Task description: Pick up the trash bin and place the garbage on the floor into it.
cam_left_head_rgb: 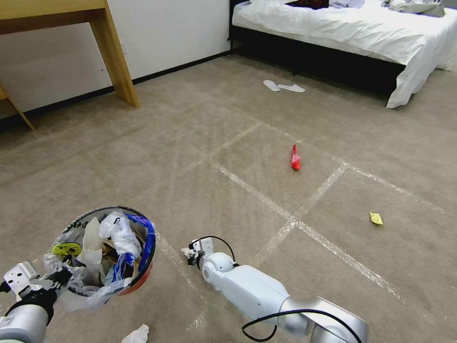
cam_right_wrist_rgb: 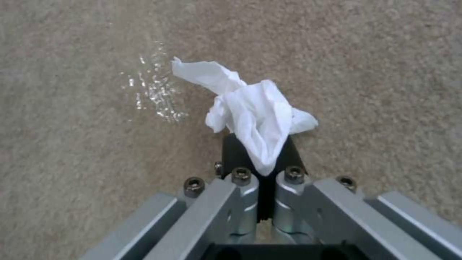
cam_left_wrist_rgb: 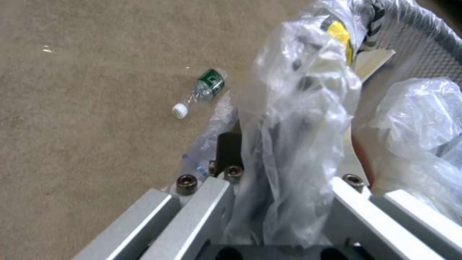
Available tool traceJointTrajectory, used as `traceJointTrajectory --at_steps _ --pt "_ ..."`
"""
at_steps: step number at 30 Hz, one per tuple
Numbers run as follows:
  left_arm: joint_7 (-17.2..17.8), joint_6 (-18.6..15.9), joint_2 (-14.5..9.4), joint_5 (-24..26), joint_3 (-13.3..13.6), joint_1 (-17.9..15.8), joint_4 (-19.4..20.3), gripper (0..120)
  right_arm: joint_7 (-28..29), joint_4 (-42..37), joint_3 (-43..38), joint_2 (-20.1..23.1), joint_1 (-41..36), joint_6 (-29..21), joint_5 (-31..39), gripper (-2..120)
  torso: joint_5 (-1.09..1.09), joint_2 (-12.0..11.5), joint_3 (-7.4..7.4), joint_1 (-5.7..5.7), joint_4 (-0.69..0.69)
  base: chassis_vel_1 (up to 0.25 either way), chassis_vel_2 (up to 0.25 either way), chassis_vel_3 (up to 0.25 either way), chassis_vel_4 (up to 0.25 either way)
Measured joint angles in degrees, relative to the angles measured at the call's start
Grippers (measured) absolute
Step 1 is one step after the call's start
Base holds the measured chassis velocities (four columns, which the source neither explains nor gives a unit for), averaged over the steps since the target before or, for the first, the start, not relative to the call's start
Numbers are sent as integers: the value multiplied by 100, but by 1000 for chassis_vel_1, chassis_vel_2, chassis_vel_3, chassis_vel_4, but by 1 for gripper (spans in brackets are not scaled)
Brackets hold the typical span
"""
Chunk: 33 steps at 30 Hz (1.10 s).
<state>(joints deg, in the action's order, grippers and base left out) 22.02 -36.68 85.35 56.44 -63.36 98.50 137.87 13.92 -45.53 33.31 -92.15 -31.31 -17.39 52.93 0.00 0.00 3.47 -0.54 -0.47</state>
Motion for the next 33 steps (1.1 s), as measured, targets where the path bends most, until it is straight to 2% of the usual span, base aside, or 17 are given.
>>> traceJointTrajectory --at_steps 4,6,21,23,24,26,27,29,30,33 --pt "0 0 -9 0 1 -44 -50 1 16 -155 -22 61 -44 31 6 0 0 0 0 0 1 0 0 0 0" --pt "2 0 -37 1 8 -82 -104 1 127 -578 -62 335 -73 -21 80 0 0 0 0 0 0 0 0 0 0" --pt "12 0 -127 19 20 -164 -265 1 643 -1673 -173 937 -99 -231 324 0 1 0 0 0 0 0 0 0 0" --pt "17 1 -155 22 60 -205 -304 1 860 -2412 -308 1282 -139 -312 416 0 2 -1 1 0 0 0 0 0 0" --pt "17 1 -155 22 60 -205 -304 1 860 -2412 -308 1282 -139 -312 416 0 2 -1 1 0 0 0 0 0 0" --pt "18 1 -169 21 105 -222 -331 1 1022 -3111 -502 1603 -164 -384 516 0 1 0 0 0 0 0 0 0 0" --pt "18 1 -169 21 105 -222 -331 1 1022 -3111 -502 1603 -164 -384 516 0 1 0 0 0 0 0 0 0 0" --pt "20 1 -184 28 149 -243 -351 1 1180 -3779 -745 1976 -198 -456 629 0 2 0 0 0 1 0 0 0 0" --pt "20 1 -184 28 149 -243 -351 1 1180 -3779 -745 1976 -198 -456 629 0 2 0 0 0 1 0 0 0 0" --pt "28 -8 -221 68 186 -256 -354 1 1259 -4689 -1100 2642 -215 -385 637 0 1 0 0 0 0 0 0 0 0"
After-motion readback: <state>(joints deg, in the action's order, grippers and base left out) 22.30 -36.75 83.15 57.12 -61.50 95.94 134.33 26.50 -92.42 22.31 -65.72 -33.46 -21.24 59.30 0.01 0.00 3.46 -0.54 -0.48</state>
